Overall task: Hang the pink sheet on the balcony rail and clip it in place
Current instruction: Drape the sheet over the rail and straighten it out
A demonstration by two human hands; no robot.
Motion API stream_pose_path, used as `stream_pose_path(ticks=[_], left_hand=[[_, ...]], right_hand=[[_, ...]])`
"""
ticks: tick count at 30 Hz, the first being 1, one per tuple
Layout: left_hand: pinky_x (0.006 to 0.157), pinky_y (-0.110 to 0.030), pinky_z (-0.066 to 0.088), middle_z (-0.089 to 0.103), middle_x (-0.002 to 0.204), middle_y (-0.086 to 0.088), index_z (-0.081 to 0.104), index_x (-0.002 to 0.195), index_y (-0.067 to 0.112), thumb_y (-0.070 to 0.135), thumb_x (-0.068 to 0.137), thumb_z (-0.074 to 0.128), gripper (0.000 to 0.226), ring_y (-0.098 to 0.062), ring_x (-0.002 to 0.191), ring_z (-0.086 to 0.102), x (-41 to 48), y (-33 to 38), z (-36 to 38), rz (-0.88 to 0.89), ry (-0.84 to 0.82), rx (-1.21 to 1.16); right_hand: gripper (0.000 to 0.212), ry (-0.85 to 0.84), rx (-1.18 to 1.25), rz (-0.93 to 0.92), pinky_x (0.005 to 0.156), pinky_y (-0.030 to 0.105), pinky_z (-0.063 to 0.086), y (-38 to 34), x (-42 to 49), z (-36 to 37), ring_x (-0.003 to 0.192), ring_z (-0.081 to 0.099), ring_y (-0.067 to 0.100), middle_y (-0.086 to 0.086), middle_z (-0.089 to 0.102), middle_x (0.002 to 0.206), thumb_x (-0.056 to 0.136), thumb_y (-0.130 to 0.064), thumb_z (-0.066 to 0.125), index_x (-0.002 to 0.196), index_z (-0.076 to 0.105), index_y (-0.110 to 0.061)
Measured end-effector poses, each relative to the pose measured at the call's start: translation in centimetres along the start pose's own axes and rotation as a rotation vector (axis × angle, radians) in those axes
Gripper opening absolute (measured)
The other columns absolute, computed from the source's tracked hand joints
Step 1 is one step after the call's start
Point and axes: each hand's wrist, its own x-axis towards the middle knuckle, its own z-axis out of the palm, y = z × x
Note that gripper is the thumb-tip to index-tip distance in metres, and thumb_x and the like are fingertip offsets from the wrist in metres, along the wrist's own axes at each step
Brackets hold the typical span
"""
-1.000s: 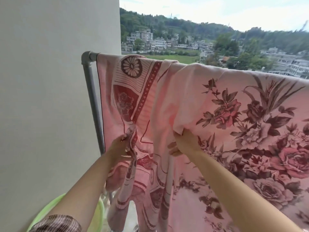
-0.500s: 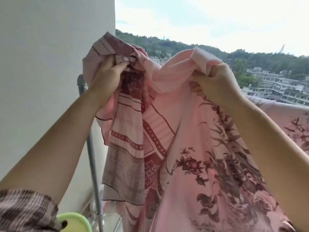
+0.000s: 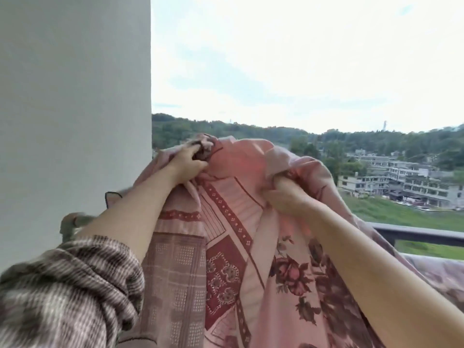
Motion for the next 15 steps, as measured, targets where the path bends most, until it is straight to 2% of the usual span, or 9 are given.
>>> stream_pose_path(ticks=[3,4,5,6,8,10,12,13,15], left_hand=[[0.070,-0.027,0.051,0.069,0.109,-0.005,0.069,0.102,0.019,0.029,0.080,0.059,0.026,-0.017,0.089,0.064,-1.2,-2.1,3.3,-0.244,-0.402,0.315],[0.066,-0.025,0.054,0.071,0.104,-0.003,0.071,0.101,0.016,0.029,0.083,0.060,0.025,-0.015,0.084,0.068,-1.8,-2.5,3.7,-0.299,-0.494,0.312],[0.064,-0.025,0.056,0.071,0.105,0.001,0.070,0.105,0.014,0.027,0.087,0.060,0.024,-0.013,0.083,0.070,-2.3,-2.7,3.6,-0.303,-0.517,0.265],[0.064,-0.024,0.057,0.069,0.108,0.004,0.068,0.108,0.013,0.022,0.090,0.060,0.022,-0.012,0.083,0.071,-2.7,-2.8,3.2,-0.266,-0.463,0.179],[0.066,-0.021,0.057,0.069,0.107,0.003,0.069,0.104,0.014,0.014,0.091,0.059,0.017,-0.011,0.083,0.070,-3.7,-2.9,1.9,-0.157,-0.154,-0.067],[0.068,-0.022,0.056,0.071,0.099,0.001,0.070,0.096,0.016,0.013,0.092,0.055,0.016,-0.011,0.084,0.068,-5.9,-3.2,0.6,-0.073,0.188,-0.239],[0.069,-0.022,0.054,0.070,0.093,0.002,0.069,0.093,0.018,0.016,0.093,0.052,0.017,-0.011,0.081,0.065,-9.1,-4.3,-0.2,-0.001,0.466,-0.171],[0.068,-0.016,0.050,0.069,0.092,0.003,0.069,0.094,0.017,0.018,0.094,0.052,0.017,-0.012,0.081,0.063,-10.9,-5.2,-0.4,0.009,0.591,-0.098],[0.062,-0.005,0.040,0.065,0.094,0.000,0.064,0.096,0.013,0.019,0.094,0.051,0.014,-0.012,0.082,0.056,-14.3,-7.5,-0.6,-0.070,0.810,-0.032]], right_hand=[[0.054,-0.579,-0.283,0.210,0.081,0.031,0.052,1.8,-0.2,1.5,0.099,0.062,0.020,0.001,0.062,0.110,0.088,-0.057,0.052,0.113,0.062,-0.010],[0.053,-0.669,-0.316,0.234,0.074,0.029,0.052,1.9,-0.4,1.5,0.089,0.062,0.018,0.000,0.064,0.104,0.087,-0.061,0.051,0.104,0.065,-0.012],[0.048,-0.659,-0.316,0.217,0.066,0.027,0.053,1.7,-0.4,1.5,0.076,0.061,0.016,0.000,0.065,0.091,0.088,-0.057,0.053,0.089,0.066,-0.011],[0.044,-0.584,-0.287,0.177,0.062,0.028,0.055,1.2,-0.5,1.3,0.068,0.062,0.018,0.002,0.066,0.081,0.090,-0.050,0.056,0.079,0.066,-0.008],[0.040,-0.407,-0.133,0.063,0.068,0.033,0.060,-0.3,-0.3,1.6,0.070,0.069,0.021,0.006,0.073,0.080,0.093,-0.035,0.057,0.084,0.070,0.002],[0.039,-0.365,0.033,-0.072,0.070,0.033,0.059,-2.9,-0.5,2.7,0.075,0.071,0.020,0.006,0.073,0.083,0.094,-0.032,0.057,0.091,0.069,0.005],[0.043,-0.400,0.010,-0.217,0.064,0.030,0.053,-6.0,-1.2,4.5,0.071,0.064,0.019,0.005,0.068,0.081,0.093,-0.040,0.057,0.094,0.069,0.002],[0.047,-0.410,-0.052,-0.290,0.063,0.027,0.050,-7.4,-1.4,5.6,0.073,0.061,0.018,0.004,0.066,0.083,0.092,-0.045,0.057,0.100,0.068,-0.001],[0.055,-0.398,-0.167,-0.395,0.074,0.032,0.054,-9.7,-1.9,7.6,0.090,0.063,0.020,0.005,0.066,0.104,0.089,-0.053,0.056,0.117,0.062,-0.007]])
